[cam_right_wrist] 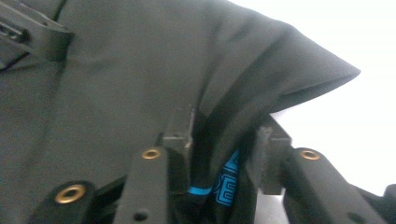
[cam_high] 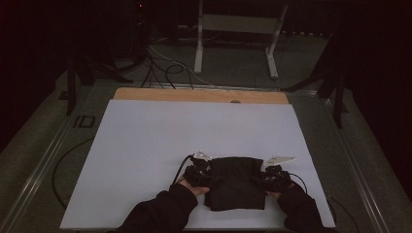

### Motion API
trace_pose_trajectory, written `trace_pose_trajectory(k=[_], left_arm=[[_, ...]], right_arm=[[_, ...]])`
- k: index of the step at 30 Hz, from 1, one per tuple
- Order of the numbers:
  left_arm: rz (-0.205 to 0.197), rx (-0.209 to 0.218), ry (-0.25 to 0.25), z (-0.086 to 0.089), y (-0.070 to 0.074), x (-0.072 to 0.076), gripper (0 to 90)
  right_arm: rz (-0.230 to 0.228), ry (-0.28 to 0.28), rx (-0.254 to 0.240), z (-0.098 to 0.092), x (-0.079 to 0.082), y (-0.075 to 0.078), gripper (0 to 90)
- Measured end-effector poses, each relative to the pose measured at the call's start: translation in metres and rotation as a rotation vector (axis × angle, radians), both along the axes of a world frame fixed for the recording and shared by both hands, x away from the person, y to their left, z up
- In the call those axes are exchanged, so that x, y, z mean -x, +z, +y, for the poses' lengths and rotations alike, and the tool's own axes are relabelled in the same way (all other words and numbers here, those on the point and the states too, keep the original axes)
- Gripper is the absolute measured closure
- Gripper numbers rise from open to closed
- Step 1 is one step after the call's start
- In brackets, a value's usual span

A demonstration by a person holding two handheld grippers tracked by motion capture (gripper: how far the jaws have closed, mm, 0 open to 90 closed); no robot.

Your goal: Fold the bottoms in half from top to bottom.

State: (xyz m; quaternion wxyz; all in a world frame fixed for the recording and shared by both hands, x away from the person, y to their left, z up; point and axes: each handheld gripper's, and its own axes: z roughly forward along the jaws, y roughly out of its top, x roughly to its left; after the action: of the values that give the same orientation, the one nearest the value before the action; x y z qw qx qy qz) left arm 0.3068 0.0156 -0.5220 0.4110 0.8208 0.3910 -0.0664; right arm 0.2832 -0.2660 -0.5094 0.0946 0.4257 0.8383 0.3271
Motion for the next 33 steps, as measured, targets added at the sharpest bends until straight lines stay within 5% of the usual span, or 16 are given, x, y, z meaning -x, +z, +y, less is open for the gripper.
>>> trace_pose_trajectory(k=[11,33], left_arm=[[-0.027,-0.017,-0.016,-0.003,0.004,0.002,71.2],[-0.07,-0.036,-0.045,-0.002,0.019,0.005,73.8]], right_arm=[[-0.012,0.008,0.003,0.003,0.003,0.001,77.3],[-0.058,0.001,-0.007,0.004,0.007,0.01,79.5]])
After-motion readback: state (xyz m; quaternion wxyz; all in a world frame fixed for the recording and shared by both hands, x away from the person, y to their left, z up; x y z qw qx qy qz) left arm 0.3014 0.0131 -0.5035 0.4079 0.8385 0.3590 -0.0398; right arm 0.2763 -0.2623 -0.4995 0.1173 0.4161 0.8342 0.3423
